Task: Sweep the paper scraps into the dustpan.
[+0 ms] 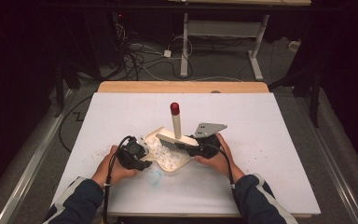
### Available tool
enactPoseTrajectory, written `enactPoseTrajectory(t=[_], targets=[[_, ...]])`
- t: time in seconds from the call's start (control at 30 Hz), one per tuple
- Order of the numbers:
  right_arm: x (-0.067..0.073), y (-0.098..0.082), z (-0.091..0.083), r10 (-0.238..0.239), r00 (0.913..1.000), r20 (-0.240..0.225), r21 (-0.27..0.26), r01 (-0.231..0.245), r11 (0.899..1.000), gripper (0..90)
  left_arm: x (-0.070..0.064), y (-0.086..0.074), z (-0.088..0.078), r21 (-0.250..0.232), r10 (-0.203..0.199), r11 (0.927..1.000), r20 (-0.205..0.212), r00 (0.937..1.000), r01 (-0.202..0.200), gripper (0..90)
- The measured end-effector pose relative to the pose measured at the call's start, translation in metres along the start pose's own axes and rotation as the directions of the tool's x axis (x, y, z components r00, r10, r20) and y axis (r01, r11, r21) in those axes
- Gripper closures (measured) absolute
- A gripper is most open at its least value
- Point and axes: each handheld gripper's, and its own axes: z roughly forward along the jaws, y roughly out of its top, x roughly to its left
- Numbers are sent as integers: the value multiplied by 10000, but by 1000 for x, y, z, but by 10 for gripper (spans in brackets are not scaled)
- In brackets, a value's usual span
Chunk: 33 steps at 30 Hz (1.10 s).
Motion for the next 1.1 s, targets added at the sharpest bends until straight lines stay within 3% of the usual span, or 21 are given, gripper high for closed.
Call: enactPoseTrajectory(t=[0.1,0.27,0.53,0.97,1.1], targets=[[4,0,-6,72,10000,-2,-88,-72,9999,672,0,0,0,3,5,10000,-10,10000,-5,638],[3,0,-16,195,9976,665,43,-198,9998,672,0,-1,0,-4,8,10000,-21,10000,-8,637],[0,2,-34,632,9899,1267,-4,-637,9980,671,0,-1,-1,-34,-22,10000,-10,10000,21,638],[5,4,-64,922,9853,1436,-73,-921,9957,671,1,-4,-5,-221,-145,9997,-21,9999,145,637],[2,3,-65,969,9788,1806,-149,-958,9953,670,2,-3,-5,-230,-194,9995,24,9998,195,637]])
